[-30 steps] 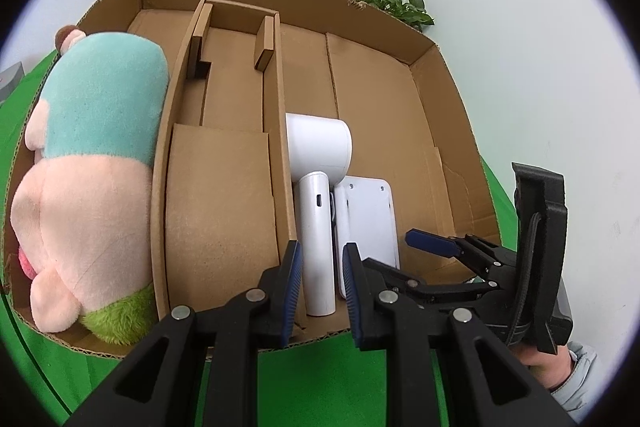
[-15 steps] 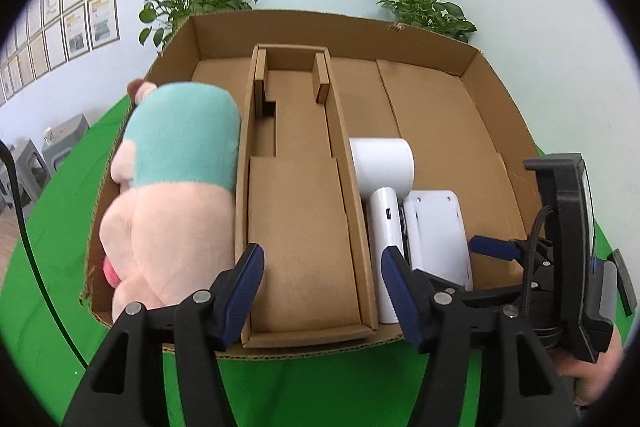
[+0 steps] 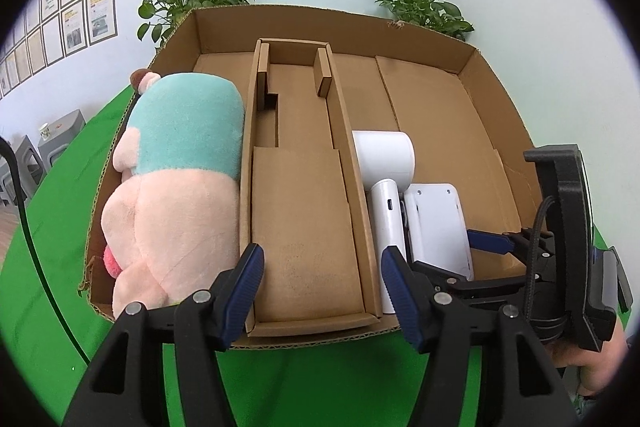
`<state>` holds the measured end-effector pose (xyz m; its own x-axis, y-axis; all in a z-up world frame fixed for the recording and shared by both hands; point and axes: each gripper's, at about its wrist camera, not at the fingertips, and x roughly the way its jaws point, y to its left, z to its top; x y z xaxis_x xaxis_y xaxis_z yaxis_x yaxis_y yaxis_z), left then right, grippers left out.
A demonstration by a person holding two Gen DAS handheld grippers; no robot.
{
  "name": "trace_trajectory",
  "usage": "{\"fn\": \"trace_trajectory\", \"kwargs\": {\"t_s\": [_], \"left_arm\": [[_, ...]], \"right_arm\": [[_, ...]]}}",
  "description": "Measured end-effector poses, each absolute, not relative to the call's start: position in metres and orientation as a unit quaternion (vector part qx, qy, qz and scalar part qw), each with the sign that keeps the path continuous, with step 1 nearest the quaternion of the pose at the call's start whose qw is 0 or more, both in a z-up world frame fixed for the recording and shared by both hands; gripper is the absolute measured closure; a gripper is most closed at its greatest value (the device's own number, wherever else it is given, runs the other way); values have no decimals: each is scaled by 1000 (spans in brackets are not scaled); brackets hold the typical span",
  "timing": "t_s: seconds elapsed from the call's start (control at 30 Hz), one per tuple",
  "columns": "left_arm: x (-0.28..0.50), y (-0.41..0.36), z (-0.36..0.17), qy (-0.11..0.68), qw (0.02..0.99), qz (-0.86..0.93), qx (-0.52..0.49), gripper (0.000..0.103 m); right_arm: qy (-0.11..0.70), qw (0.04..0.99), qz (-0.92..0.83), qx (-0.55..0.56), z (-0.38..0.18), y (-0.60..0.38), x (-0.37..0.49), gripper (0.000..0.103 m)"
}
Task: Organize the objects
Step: 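Withdraw the right gripper and move it toward the white-and-green product box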
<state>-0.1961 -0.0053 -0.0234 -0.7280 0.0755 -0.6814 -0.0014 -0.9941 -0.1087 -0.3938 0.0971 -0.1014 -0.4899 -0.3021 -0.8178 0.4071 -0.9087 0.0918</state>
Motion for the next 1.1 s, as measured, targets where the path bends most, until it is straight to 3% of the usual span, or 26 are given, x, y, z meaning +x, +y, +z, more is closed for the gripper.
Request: {"fn": "trace_trajectory", "kwargs": {"t_s": [0.17,0.2,0.23,0.3,0.57,1.1], "left_arm": [[-184,-4,-14,-39,-3,945,-324,43],[-182,-3,-13,-37,-8,948,-316,40],[-179,-2,-11,-34,-11,951,-308,30],[-173,0,-8,-27,-28,957,-288,20],[-152,15,-4,15,-53,964,-260,16],[-117,30,3,45,-79,965,-246,18]], "right_arm": [[48,168,-873,454,-98,106,-390,0],[44,163,-879,447,-95,109,-387,0],[46,156,-884,438,-92,112,-382,0],[55,143,-897,414,-84,114,-370,0],[70,125,-934,327,-53,123,-314,0],[55,119,-941,313,-51,172,-231,0]]}}
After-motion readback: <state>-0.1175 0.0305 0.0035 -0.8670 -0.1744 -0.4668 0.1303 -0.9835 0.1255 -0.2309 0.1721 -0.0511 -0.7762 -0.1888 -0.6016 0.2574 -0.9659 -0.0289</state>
